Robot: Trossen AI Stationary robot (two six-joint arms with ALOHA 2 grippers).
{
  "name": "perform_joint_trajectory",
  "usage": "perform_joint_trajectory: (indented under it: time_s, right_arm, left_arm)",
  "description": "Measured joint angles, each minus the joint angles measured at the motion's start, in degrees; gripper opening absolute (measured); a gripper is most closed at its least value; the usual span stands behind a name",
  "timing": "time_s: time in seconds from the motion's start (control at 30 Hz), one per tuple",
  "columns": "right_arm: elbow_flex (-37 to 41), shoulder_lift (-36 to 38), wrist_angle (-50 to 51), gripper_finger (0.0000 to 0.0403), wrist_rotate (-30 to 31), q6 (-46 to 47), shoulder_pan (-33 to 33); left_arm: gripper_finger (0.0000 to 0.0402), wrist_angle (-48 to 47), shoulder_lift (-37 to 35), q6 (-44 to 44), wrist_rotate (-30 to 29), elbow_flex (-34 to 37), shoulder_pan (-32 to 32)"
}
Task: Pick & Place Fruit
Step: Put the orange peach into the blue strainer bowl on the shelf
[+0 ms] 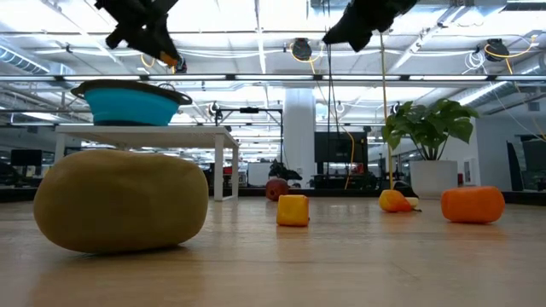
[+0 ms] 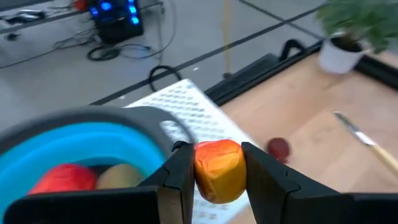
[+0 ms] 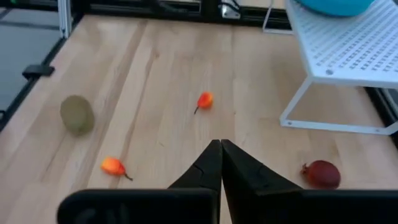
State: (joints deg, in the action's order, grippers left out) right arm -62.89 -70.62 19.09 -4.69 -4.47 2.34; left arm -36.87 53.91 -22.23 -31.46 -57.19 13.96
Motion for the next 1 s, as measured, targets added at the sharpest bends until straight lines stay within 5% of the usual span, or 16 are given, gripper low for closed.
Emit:
perform_joint_trajectory:
  time_s: [0.47,1.0]
  right_arm:
    - [0.9,6.5,-0.3,0.0000,0.1,1.6,0.3]
    - [20.7,28.5,-10.7,0.0000,0.1,5.4,1.9]
  left_arm:
    - [0.0108,-3.7,-0.2,2.9,1.9,0.0,15.5]
    - [0.0108,-6.6,0.1,0.3,6.1,0.0,21.7]
